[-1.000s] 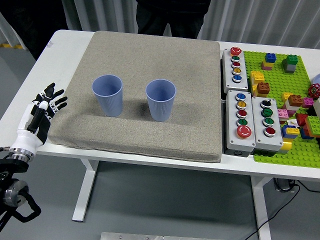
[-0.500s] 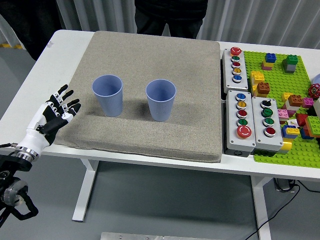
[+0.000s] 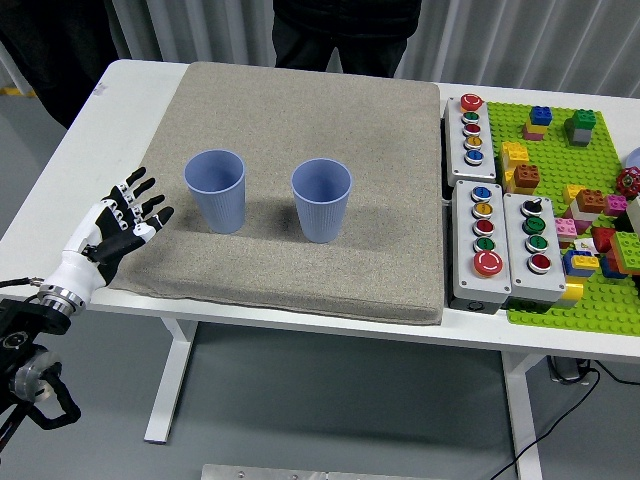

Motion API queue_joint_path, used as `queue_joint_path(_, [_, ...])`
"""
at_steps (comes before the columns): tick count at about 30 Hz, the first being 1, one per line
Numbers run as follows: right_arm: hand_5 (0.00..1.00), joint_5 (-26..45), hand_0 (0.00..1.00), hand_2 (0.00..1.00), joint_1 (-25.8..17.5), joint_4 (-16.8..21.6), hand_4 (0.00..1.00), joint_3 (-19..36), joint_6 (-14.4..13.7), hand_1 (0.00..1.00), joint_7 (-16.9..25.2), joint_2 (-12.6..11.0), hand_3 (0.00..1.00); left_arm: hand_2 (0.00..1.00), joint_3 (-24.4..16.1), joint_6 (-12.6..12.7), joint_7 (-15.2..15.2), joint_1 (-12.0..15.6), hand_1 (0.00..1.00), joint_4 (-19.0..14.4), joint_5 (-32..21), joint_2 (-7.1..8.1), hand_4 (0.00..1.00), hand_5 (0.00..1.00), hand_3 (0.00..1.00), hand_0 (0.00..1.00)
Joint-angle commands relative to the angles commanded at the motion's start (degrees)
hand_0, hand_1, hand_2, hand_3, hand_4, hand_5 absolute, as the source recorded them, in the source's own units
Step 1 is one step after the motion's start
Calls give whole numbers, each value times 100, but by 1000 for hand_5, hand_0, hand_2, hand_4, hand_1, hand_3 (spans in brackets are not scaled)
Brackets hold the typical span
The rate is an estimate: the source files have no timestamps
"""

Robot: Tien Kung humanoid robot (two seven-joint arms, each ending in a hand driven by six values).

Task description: Pick cup pour cup place

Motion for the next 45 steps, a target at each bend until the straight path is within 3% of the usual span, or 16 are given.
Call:
queue_joint_path(12, [128,75,676,562,43,0,2,-46,-9,634,2,16,570,998,237,12,38,-225,936,65,164,-145,817,210,998,998])
queue_joint_path(26, [127,71,675,563,47,0,2,-33,-17,634,3,39,571,998,303,64,-38,-449,941,420,-12,-380,829,239,998,998])
queue_joint_path(45, [130,-9,674,563,28,0,2,16,-2,634,5,43,571,998,425,115,-10,-565,982,554,233,-444,832,261,998,998])
